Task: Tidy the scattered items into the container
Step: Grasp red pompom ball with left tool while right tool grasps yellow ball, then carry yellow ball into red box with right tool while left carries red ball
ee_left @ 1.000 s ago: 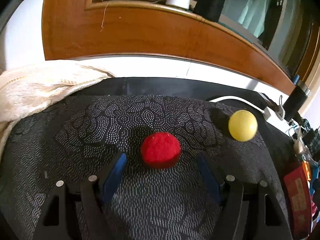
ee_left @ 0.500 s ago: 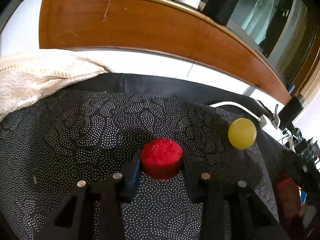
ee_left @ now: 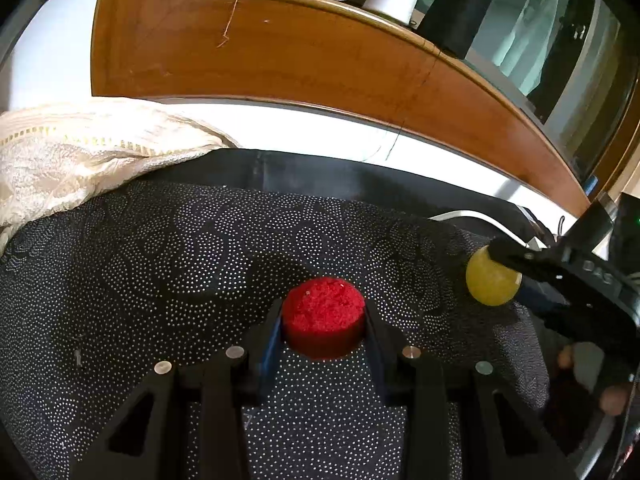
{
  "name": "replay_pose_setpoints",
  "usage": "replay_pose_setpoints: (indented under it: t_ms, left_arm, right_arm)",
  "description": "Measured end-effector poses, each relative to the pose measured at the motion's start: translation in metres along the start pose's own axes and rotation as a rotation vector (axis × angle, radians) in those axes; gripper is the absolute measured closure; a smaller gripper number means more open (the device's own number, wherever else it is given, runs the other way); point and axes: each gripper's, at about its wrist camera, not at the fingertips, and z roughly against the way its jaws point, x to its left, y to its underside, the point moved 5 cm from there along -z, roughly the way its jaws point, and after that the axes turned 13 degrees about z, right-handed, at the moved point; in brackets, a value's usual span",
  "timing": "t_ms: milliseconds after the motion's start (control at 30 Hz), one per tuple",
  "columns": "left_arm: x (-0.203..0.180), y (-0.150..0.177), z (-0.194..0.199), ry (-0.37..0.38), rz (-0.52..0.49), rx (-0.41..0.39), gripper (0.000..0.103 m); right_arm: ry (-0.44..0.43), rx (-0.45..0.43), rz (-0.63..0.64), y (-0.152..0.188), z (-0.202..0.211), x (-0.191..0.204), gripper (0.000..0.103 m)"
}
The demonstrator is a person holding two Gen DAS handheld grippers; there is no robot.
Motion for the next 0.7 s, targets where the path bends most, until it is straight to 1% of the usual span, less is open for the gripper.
replay_pose_setpoints:
  t_ms: [33,67,167,233,333,467,533,600,700]
  left_arm:
    - [-0.001,0.001,-0.001,-0.001,-0.002,0.002,0.064]
    - [-0.001,0.001,-0.002,-0.003,-0.004,0.003,0.064]
    - [-0.005,0.003,-0.003,-0.007,-0.014,0.003,0.064]
    - [-0.006,0.004,-0.003,-0.007,-0.018,0.002,0.064]
    - [-0.009,0.006,-0.004,-0.007,-0.022,0.002,0.064]
    - [-0.009,0.010,-0.001,-0.003,-0.026,0.002,0.064]
    - [-0.008,0.010,-0.001,0.000,-0.027,0.003,0.064]
    - [-0.006,0.008,-0.003,0.007,-0.031,0.000,0.064]
    - [-0.008,0.010,0.000,0.019,-0.039,-0.004,0.064]
  right_arm:
    - [-0.007,0.011,-0.005,0.001,-0.004,0.000,0.029]
    - [-0.001,0.013,0.003,0.002,-0.004,0.001,0.046]
    - [0.002,0.027,-0.004,0.005,0.002,0.000,0.047]
    - [0.018,0.015,-0.014,0.006,0.016,-0.001,0.047]
    - [0.043,-0.005,-0.009,0.008,0.050,-0.002,0.047]
    - [0.142,-0.026,0.017,0.010,0.109,-0.015,0.048]
    - [0.210,-0.031,0.044,0.008,0.137,-0.029,0.048]
    - [0.303,-0.024,0.056,0.006,0.163,-0.048,0.048]
    - [0.420,-0.012,0.027,0.006,0.198,-0.089,0.048]
